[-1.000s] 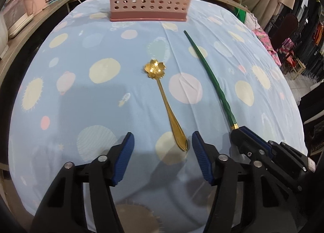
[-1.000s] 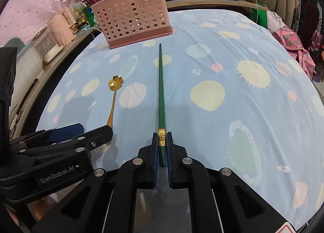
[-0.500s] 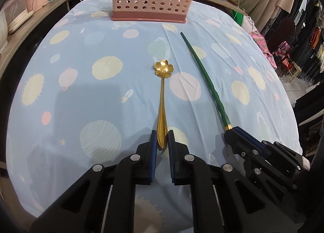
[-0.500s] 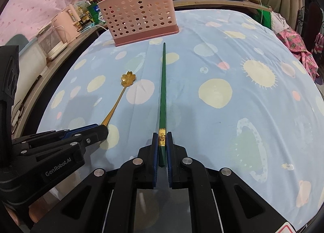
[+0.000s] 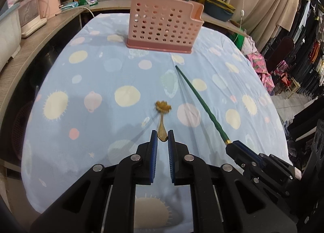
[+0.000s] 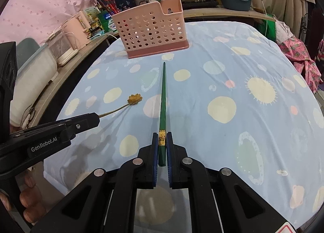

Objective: Organize utensils
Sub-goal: 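Lift the gold spoon and green chopstick with both tools over the pink holder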

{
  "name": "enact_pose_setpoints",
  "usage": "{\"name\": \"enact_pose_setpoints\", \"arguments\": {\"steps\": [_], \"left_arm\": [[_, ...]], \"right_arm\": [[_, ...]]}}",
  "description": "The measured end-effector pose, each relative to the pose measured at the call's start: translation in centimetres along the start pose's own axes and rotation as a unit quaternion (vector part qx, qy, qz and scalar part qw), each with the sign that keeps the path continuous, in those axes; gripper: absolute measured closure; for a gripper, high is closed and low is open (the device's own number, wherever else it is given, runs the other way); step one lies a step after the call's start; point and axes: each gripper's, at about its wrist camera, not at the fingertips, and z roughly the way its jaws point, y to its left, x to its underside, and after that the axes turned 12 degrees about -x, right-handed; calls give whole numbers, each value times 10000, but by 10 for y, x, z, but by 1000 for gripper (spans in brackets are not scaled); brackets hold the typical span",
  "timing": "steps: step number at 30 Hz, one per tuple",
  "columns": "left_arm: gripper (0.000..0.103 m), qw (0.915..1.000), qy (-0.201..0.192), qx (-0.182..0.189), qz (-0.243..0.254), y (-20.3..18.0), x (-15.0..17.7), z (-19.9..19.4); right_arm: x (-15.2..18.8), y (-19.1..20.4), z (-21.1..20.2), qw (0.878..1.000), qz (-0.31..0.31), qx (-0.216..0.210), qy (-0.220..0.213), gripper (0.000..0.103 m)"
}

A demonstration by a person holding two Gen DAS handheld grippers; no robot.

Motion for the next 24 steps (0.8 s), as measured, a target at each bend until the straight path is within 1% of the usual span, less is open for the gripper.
{"name": "enact_pose_setpoints", "arguments": {"steps": [4, 5, 6, 14, 17, 20, 21, 24], "left_arm": [[94, 9998, -160, 15, -68, 5, -12, -11], [99, 9998, -197, 21, -79, 6, -15, -13], [101, 9997, -213, 20, -81, 6, -18, -14], [102, 9993, -365, -63, -107, 14, -35, -17], [102, 9990, -419, -108, -101, 17, -37, -18], [102, 9990, -403, -134, -108, 19, -36, -17], [102, 9991, -391, -142, -113, 19, -36, -16], [102, 9991, -370, -150, -122, 20, -34, -15]], "right_arm": [[-9, 3, -8, 9999, 23, -88, -75, 96], [-11, 3, -9, 9998, 56, -131, -99, 96], [-14, 4, -11, 9997, 100, -193, -120, 96], [-32, 17, -25, 9989, 39, -350, -297, 96], [-38, 19, -25, 9990, -16, -288, -327, 96], [-36, 13, -15, 9996, 8, -225, -162, 96], [-33, 10, -11, 9998, -11, -185, -80, 91], [-20, 6, 3, 9998, -70, -46, 160, 84]]}}
